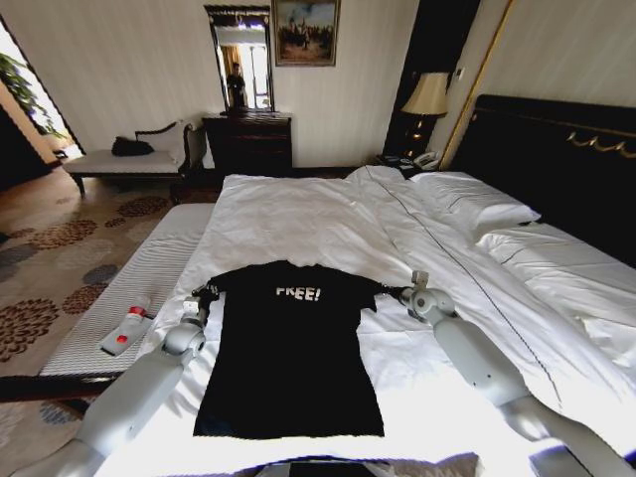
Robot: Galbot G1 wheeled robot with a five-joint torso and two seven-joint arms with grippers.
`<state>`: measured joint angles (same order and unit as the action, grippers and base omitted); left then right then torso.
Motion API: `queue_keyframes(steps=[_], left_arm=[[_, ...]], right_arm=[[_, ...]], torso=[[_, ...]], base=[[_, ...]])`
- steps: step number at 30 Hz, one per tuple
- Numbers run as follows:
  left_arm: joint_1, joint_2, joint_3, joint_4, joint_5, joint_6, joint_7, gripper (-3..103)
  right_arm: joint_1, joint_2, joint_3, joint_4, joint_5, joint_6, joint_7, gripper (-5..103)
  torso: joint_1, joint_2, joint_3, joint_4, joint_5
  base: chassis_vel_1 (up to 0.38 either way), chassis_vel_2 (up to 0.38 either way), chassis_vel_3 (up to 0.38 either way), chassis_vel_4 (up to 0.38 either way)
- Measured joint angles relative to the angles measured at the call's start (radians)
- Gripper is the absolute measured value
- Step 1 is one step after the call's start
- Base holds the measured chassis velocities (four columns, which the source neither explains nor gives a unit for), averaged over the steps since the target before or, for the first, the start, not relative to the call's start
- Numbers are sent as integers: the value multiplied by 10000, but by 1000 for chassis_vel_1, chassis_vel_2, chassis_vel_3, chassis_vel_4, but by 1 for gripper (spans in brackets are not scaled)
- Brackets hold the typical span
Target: Fold the clothes on the bed.
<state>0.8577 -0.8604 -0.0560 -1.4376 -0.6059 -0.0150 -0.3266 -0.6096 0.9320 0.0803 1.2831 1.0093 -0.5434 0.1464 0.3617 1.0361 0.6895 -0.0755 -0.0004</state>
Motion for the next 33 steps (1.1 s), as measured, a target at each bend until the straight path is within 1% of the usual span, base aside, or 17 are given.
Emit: queue_keyframes(steps=[5, 11, 12, 13, 14, 15, 16, 18, 19, 22, 23, 24, 25, 27, 28, 31, 33], left_arm=[[240, -67, -25, -83, 78, -67, 1, 0], [471, -122, -101, -96, 287, -115, 5, 0], [523, -122, -117, -119, 328, -117, 7, -2], [578, -117, -128, -159, 352, -117, 7, 1], [578, -117, -128, -159, 352, -117, 7, 1], [657, -101, -134, -237, 413, -117, 9, 7], [703, -83, -139, -282, 450, -117, 12, 7], [931, -5, -238, -547, 565, -119, 25, 17], [931, -5, -238, -547, 565, -119, 25, 17], [1415, 113, -611, -944, 644, -214, 17, 33], [1415, 113, -611, -944, 644, -214, 17, 33], [1560, 161, -731, -1014, 668, -286, 11, 39], [1710, 217, -865, -1075, 696, -354, 8, 39], [2089, 314, -1188, -1273, 777, -441, 6, 49], [2089, 314, -1188, -1273, 777, -441, 6, 49], [2680, 382, -1637, -1741, 826, -447, -46, 66], [2843, 398, -1744, -1874, 838, -439, -78, 66]], right_arm=[[416, -27, -520, -323, -409, 290, -388, 0], [376, 137, -757, -332, -709, 326, -372, 0], [318, 160, -765, -320, -756, 338, -356, -3], [261, 172, -765, -293, -788, 353, -347, 1], [261, 172, -765, -293, -788, 353, -347, 1], [198, 176, -742, -234, -806, 371, -323, 6], [162, 176, -707, -186, -807, 375, -296, 6], [-8, 128, -456, 90, -731, 376, -187, 16], [-8, 128, -456, 90, -731, 376, -187, 16], [-374, -74, 6, 718, -349, 349, 6, 33], [-374, -74, 6, 718, -349, 349, 6, 33], [-475, -157, 127, 882, -197, 339, 56, 33], [-556, -227, 235, 1018, -39, 330, 96, 38], [-677, -344, 412, 1175, 207, 325, 127, 48], [-677, -344, 412, 1175, 207, 325, 127, 48], [-703, -402, 495, 1074, 376, 335, 127, 65], [-688, -397, 495, 996, 423, 337, 114, 65]], torso=[[-1, 0, -1, 3, -3], [0, 0, -1, -1, -2], [0, 0, -1, 0, -1], [0, 0, -1, -1, -1], [0, 0, -1, -1, -1], [-1, 0, -1, -1, -2], [-1, 0, -1, -1, -3], [0, 0, -1, 1, -1], [0, 0, -1, 1, -1], [-1, 0, -2, -2, -2], [-1, 0, -2, -2, -2], [-1, 1, -2, -2, -2], [-2, 0, -2, -2, -2], [-3, 1, -3, -1, -2], [-3, 1, -3, -1, -2], [-2, 1, -2, 1, -3], [-3, 1, -2, -1, 0]], base=[[0, 0, 0, 0], [0, 0, 0, 0], [0, 0, 0, 0], [0, 0, 0, 0], [0, 0, 0, 0], [0, 0, 0, 0], [0, 0, 0, 0], [0, 0, 0, 0], [0, 0, 0, 0], [0, 0, 0, 0], [0, 0, 0, 0], [0, 0, 0, 0], [0, 0, 0, 0], [0, 0, 0, 0], [0, 0, 0, 0], [0, 0, 0, 0], [0, 0, 0, 0]])
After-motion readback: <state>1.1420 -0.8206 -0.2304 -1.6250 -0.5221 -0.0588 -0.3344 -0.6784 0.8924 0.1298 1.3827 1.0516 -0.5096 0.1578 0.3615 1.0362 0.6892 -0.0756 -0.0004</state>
